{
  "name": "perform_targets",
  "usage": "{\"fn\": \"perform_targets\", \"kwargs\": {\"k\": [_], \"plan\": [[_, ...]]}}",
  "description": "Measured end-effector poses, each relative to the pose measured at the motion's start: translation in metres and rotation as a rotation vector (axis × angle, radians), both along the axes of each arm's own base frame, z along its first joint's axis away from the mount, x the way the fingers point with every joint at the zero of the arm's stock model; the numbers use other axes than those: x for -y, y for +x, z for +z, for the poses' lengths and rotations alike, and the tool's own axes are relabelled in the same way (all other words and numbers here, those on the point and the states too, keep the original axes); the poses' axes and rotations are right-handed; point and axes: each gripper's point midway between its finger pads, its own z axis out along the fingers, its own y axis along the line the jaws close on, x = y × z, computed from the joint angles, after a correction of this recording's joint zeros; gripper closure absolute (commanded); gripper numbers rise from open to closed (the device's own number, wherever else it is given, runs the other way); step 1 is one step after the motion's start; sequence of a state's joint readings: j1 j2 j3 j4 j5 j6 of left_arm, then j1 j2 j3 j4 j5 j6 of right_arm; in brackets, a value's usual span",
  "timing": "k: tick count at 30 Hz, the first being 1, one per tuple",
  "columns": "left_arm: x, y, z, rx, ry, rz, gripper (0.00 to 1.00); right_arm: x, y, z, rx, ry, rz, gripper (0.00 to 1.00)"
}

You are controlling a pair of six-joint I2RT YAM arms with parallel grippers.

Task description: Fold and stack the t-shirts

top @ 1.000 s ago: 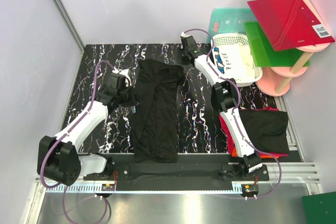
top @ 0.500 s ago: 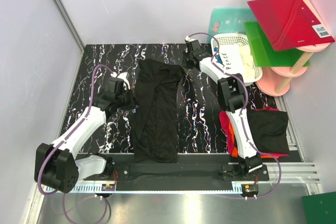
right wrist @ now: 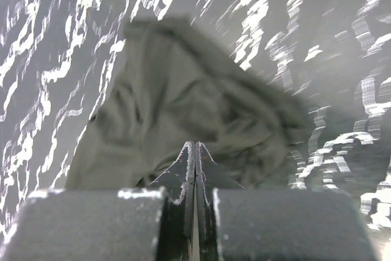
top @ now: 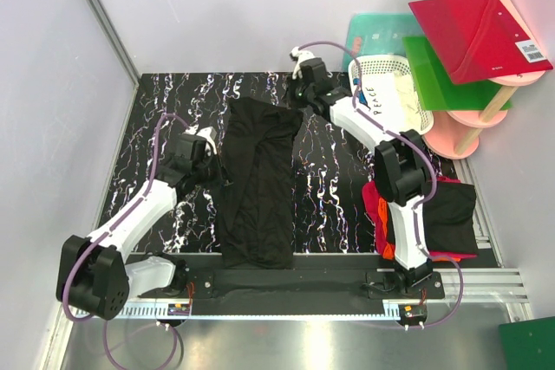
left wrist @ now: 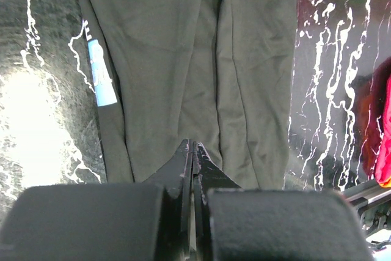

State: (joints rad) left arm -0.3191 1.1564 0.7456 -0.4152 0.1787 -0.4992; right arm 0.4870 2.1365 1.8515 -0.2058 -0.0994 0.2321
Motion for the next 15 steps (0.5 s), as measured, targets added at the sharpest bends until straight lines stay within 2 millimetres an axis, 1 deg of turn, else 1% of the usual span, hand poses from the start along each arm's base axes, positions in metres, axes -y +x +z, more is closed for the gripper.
{"fn": "perform_targets", "kwargs": {"k": [3, 6, 7, 8, 10, 12, 15], "plan": [[0.001, -0.001, -0.005, -0.015, 0.001, -0.001, 1.00, -0.019, -0.012, -0.028, -0.055, -0.015, 0.052, 1.00], [0.001, -0.003, -0.012, -0.029, 0.004, -0.001, 1.00, -0.031, -0.022, -0.067, -0.130, -0.048, 0.085, 1.00], [0.001, -0.003, -0.013, -0.035, 0.005, -0.001, 1.00, -0.033, -0.025, -0.078, -0.152, -0.058, 0.092, 1.00], [0.001, -0.004, -0.015, -0.039, 0.006, -0.002, 1.00, -0.034, -0.028, -0.092, -0.181, -0.072, 0.097, 1.00], [0.001, -0.005, -0.017, -0.042, 0.007, -0.003, 1.00, -0.034, -0.032, -0.112, -0.224, -0.092, 0.103, 1.00], [0.001, -0.006, -0.018, -0.045, 0.008, -0.003, 1.00, -0.034, -0.032, -0.124, -0.250, -0.105, 0.101, 1.00], [0.001, -0.006, -0.019, -0.048, 0.008, -0.002, 1.00, -0.036, -0.028, -0.129, -0.256, -0.109, 0.100, 1.00]]}}
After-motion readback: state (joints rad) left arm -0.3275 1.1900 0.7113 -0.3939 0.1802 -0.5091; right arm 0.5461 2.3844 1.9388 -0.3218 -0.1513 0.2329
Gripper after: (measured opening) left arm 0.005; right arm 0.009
